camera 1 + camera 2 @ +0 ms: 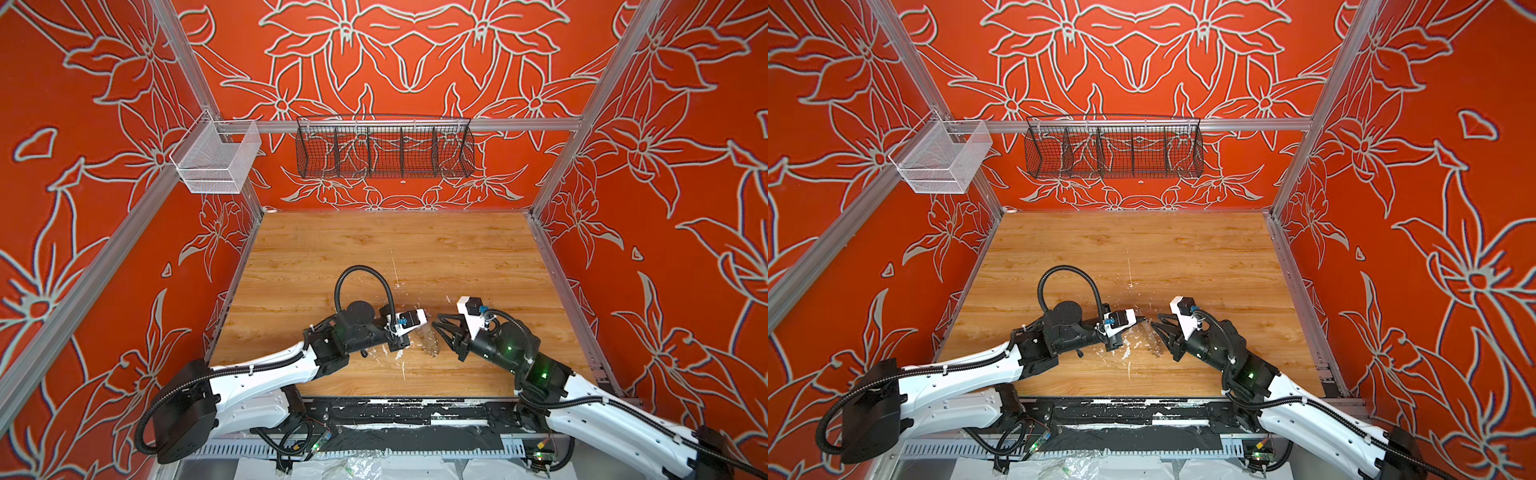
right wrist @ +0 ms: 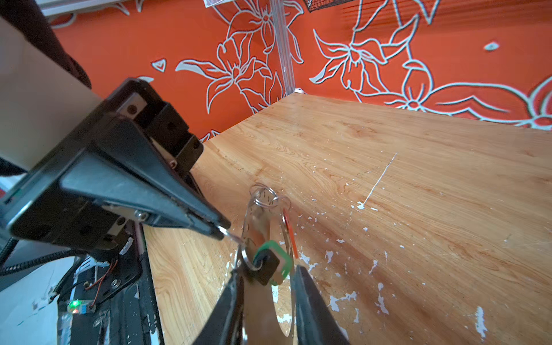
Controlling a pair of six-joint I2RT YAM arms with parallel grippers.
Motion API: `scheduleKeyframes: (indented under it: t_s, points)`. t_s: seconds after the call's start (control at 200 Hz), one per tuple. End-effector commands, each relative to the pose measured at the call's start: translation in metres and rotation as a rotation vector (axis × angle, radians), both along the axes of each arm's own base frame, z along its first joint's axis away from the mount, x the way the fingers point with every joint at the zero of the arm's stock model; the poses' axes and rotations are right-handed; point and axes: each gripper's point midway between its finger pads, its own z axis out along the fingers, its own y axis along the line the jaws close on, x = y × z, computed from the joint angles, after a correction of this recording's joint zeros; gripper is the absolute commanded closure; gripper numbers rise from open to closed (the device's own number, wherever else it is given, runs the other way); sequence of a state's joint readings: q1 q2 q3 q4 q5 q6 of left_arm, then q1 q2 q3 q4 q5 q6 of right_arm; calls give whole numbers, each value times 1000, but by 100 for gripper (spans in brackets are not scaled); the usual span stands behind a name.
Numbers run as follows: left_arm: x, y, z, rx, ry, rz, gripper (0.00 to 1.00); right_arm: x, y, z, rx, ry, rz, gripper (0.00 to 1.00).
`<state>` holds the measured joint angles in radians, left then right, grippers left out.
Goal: Attach keys to a key ring
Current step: Insert the key into the keyring.
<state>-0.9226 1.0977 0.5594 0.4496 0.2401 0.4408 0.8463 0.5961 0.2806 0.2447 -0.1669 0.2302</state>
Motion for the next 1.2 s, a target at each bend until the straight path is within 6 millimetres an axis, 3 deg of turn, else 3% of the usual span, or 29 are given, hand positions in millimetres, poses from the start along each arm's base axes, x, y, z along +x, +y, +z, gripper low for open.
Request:
scheduleKeyframes:
  t_s: [0.0, 0.29, 0.455, 0.56, 0.631, 0.721, 0.806, 0.946, 1.081, 1.191]
  points:
    - [-3, -2, 32, -79, -38, -25, 100, -5, 6, -3, -27, -35, 54, 68]
    - [-3, 7, 38, -130, -14, -44, 100, -6, 7, -20, -97, -90, 75, 69]
    - [1, 8, 37, -123, -14, -22, 100, -17, 3, -5, -26, -123, 103, 63]
    - [2, 8, 37, -121, -8, -21, 100, -23, -9, 10, 52, -152, 75, 57]
    - [2, 7, 37, -120, -7, -25, 100, -16, -25, 15, 85, -158, -21, 57]
    - [2, 8, 37, -122, -5, -23, 100, -4, -47, 13, 92, -152, -160, 60]
    - [1, 8, 38, -124, -4, -27, 100, -2, -53, 9, 70, -172, -190, 62]
    - [-1, 7, 38, -127, 1, -37, 100, -1, -43, -1, 10, -182, -149, 64]
    - [-1, 6, 38, -126, 5, -44, 100, 11, -32, -18, -81, -132, -153, 66]
    - [-1, 6, 38, -124, 4, -43, 100, 7, -8, -24, -125, -92, -33, 67]
